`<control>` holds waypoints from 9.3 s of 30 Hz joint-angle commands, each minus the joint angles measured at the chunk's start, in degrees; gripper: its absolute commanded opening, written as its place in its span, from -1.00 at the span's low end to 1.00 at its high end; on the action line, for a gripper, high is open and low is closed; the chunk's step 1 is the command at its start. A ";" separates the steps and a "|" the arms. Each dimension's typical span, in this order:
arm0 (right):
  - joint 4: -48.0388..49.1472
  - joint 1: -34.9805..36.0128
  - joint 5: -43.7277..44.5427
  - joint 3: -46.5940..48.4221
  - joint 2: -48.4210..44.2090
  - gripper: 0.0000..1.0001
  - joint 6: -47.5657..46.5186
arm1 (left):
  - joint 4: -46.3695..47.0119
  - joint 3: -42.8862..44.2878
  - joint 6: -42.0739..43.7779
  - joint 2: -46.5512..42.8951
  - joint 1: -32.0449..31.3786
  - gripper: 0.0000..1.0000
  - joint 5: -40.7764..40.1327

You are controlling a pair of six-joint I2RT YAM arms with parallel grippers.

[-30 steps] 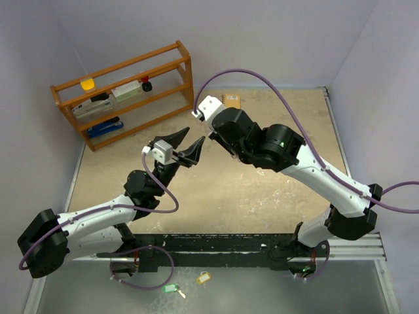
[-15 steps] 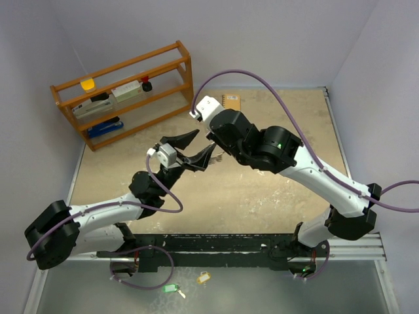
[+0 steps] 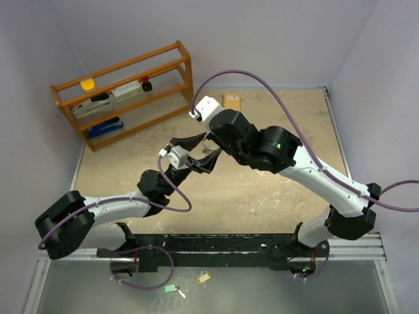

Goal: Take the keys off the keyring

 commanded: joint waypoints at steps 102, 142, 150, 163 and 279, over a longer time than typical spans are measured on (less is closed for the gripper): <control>4.65 1.29 1.71 -1.71 0.27 -1.00 -0.77 | 13.59 5.60 7.54 8.59 -0.44 -0.60 1.17; 5.53 1.34 1.92 -1.78 -0.33 -1.00 -0.85 | 14.47 4.14 7.28 8.93 -0.44 -0.39 -0.59; 5.44 1.33 1.67 -1.88 -0.26 -1.00 -0.78 | 14.67 4.97 6.93 10.07 -0.44 -0.39 -0.29; 5.69 1.43 1.32 -2.61 -0.44 -1.00 -0.76 | 15.65 6.49 6.87 11.07 -0.44 -0.40 -0.14; 4.77 1.27 -9.69 -9.34 -2.45 -1.00 5.60 | 13.73 7.72 26.05 -0.66 -0.70 -1.00 -13.34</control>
